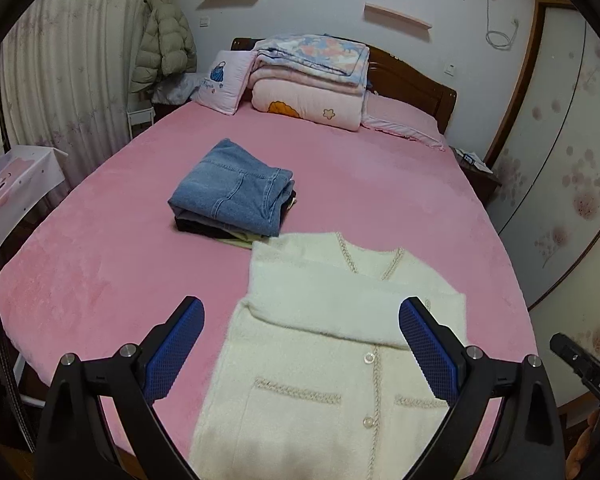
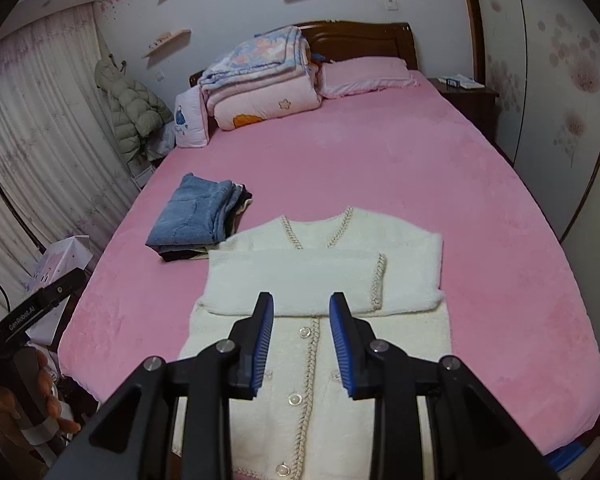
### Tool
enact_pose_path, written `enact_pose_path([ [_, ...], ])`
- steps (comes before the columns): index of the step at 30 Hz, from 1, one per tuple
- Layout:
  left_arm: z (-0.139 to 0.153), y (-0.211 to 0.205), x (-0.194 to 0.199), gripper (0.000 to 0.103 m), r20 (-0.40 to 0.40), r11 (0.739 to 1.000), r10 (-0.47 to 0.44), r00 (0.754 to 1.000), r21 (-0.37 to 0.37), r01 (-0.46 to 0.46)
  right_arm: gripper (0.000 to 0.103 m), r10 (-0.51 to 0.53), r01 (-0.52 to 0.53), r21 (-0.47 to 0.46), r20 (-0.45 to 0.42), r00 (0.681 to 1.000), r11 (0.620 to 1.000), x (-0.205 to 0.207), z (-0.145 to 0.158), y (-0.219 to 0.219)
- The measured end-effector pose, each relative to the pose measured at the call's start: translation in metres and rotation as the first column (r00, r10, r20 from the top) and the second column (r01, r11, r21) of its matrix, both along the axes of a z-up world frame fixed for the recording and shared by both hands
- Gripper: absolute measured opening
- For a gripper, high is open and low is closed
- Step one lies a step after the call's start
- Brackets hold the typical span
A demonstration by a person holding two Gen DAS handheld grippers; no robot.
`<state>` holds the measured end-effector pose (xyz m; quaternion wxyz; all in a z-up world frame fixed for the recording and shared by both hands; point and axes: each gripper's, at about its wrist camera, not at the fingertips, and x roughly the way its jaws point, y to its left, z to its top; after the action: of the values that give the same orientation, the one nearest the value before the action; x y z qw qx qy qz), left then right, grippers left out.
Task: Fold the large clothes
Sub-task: 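Move both grippers toward the cardigan's hem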
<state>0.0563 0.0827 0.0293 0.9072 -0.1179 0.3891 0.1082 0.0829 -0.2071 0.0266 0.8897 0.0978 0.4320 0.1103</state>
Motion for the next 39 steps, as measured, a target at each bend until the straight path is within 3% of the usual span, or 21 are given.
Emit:
enact_pose_path([
  [4,-0.008,0.001,-0.016,0.097,-0.063,1.000,-0.026,0.998,-0.016,0.025,0.029,-0.022,0.022,-0.012,0.044,0.999,1.000,-0.029,0.007,0.006],
  [11,-0.021,0.001,-0.050,0.097,-0.090,0.998,-0.051,0.995,-0.049,0.047,0.029,-0.012,0.015,-0.038,0.074,0.997,0.999,-0.075,0.008,0.017],
  [15,-0.028,-0.003,-0.066,0.097,-0.084,0.997,-0.077,0.993,-0.020,0.075,0.029,-0.024,0.030,-0.047,0.113,0.993,0.998,-0.098,0.000,0.019],
  [17,-0.036,-0.004,-0.071,0.097,-0.097,0.997,-0.083,0.992,-0.004,0.083,0.029,-0.020,0.025,-0.049,0.092,0.996,0.998,-0.104,-0.010,0.020],
  [24,-0.107,0.013,-0.096,0.097,-0.225,0.992,-0.118,0.967,-0.078,0.103,0.029,-0.040,0.040,-0.192,0.002,0.999,0.981,-0.126,-0.069,0.017],
  [31,-0.183,0.035,-0.120,0.097,-0.328,0.994,-0.080,0.941,-0.095,0.051,0.029,-0.046,0.023,-0.153,-0.147,0.988,0.988,-0.145,-0.133,-0.007],
  [39,-0.259,0.067,-0.128,0.094,-0.422,0.995,-0.021,0.906,-0.093,-0.021,0.029,-0.103,0.065,-0.136,-0.297,0.949,0.989,-0.157,-0.192,-0.055],
])
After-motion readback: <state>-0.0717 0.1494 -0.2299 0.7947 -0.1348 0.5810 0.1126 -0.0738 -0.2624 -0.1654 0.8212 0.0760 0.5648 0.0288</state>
